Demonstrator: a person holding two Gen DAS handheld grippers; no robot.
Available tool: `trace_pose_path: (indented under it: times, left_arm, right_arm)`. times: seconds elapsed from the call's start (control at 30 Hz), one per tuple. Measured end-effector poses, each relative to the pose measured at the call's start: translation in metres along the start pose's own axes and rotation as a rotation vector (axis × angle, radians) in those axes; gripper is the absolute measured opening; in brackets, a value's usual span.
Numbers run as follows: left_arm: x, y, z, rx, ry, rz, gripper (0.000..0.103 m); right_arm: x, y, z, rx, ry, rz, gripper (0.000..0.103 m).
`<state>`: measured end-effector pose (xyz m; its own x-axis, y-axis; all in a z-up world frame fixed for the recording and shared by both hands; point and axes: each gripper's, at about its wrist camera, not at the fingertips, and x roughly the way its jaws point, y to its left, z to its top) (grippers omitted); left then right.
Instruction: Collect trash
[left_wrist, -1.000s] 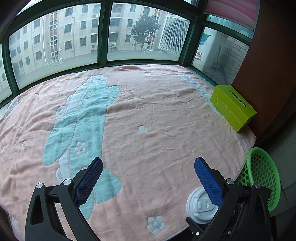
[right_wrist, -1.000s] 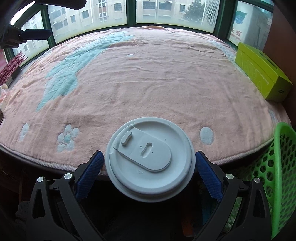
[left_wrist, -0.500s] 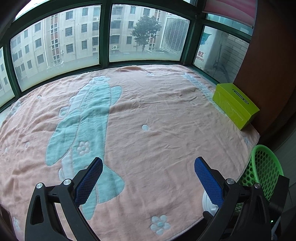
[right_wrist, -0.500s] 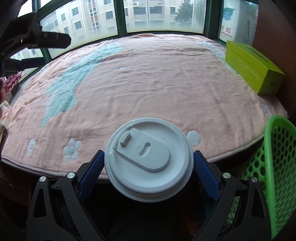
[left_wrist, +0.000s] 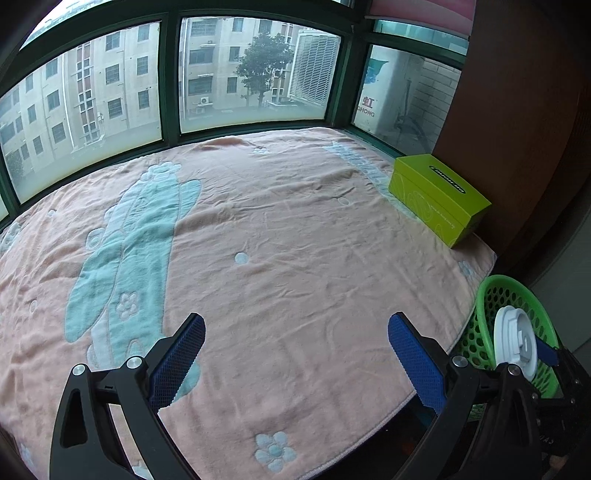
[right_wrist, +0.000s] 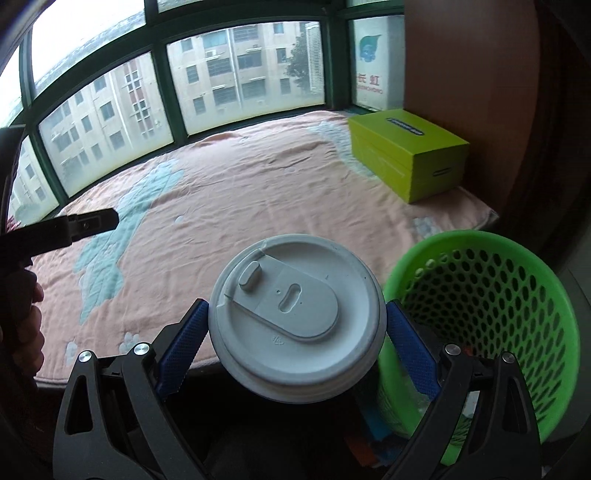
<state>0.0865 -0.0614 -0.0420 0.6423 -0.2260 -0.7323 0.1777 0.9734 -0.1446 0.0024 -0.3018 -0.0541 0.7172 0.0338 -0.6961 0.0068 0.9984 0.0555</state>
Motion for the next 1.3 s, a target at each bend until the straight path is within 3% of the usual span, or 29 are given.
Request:
trace_pose_path:
  times: [0.3,0.53,0.87,1.3]
  left_arm:
    - [0.003,-0.049,0.004,0.075,-0.003,-0.072,0.096]
    - [-0.002,-0.075,0.006,0.123,-0.017,-0.107,0.096]
    - [-0.009,-0.090,0.005,0.170,-0.043,-0.093,0.096]
    - [-0.024,-0.081,0.004,0.183,-0.093,-0.040,0.096]
  right_arm:
    - [-0.028,-0.067,-0.002,0.139,-0.037,-0.150,0.094]
    - [-0.035,-0.097,-0.007,0.213,-0.042,-0.197,0.098]
    - [-0.041,-0.085,-0.004,0.194,-0.054,-0.167,0.098]
    - [-0.052,-0.063,-0.002,0.183,-0.066,-0.141,0.098]
